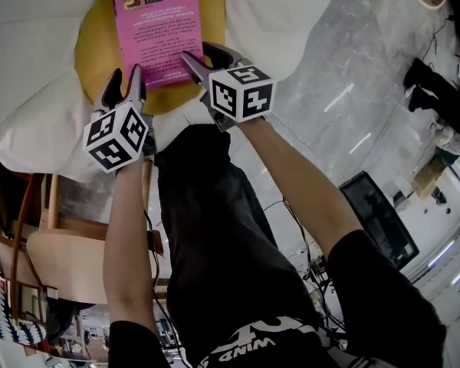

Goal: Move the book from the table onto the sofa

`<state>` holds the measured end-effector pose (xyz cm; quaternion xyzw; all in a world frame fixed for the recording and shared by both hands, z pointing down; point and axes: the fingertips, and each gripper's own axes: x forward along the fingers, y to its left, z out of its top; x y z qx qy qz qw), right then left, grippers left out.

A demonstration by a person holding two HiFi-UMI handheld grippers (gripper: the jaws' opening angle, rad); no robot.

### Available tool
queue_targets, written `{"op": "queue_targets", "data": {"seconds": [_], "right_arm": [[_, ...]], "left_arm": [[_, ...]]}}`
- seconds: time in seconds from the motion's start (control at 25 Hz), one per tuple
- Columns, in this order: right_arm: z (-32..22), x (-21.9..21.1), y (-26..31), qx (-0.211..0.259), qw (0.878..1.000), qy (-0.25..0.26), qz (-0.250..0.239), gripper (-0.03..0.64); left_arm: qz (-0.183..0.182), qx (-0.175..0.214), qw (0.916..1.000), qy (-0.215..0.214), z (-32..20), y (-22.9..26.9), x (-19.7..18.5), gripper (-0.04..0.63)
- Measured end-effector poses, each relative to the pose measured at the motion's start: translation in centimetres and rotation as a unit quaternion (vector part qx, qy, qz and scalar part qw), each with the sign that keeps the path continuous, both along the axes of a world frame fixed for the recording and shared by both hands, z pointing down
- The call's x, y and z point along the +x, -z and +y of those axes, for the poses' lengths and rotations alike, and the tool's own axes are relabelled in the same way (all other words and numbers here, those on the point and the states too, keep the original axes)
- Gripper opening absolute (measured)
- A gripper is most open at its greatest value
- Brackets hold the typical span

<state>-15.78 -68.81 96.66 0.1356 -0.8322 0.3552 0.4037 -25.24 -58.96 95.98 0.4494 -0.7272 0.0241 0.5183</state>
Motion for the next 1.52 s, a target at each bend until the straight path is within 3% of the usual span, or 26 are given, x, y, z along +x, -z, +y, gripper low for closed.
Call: {"op": "queue_targets", "data": {"seconds": [0.4, 0.64, 0.92, 1.24, 1.52], "right_arm": [[-1.0, 0.7, 2.3, 0.009, 1.000, 0.005, 0.003, 0.175], [-0.5, 0.5, 4.9, 0.016, 1.000, 0.016, -0.011, 0.049], [0.8, 0.6, 8.4, 0.028, 0.999, 0.022, -0.013, 0.009], [3.4, 2.1, 15.3, 0.021, 0.999, 0.040, -0.005, 0.002], [4.9, 3.9, 24.2, 0.008, 0.999, 0.023, -0.021, 0.002]], "left_arm": [[-0.017, 0.010, 0.9997, -0.010, -0.5, 2.4, 0.3, 0.165], [-0.019, 0.010, 0.9995, -0.023, -1.1, 4.7, 1.6, 0.086], [-0.002, 0.014, 0.9997, -0.019, -0.8, 8.1, 2.7, 0.011], [0.033, 0.032, 0.9987, -0.022, 0.3, 15.6, 4.7, 0.009], [0.043, 0.052, 0.9974, -0.026, 0.9, 24.0, 6.9, 0.008]]}}
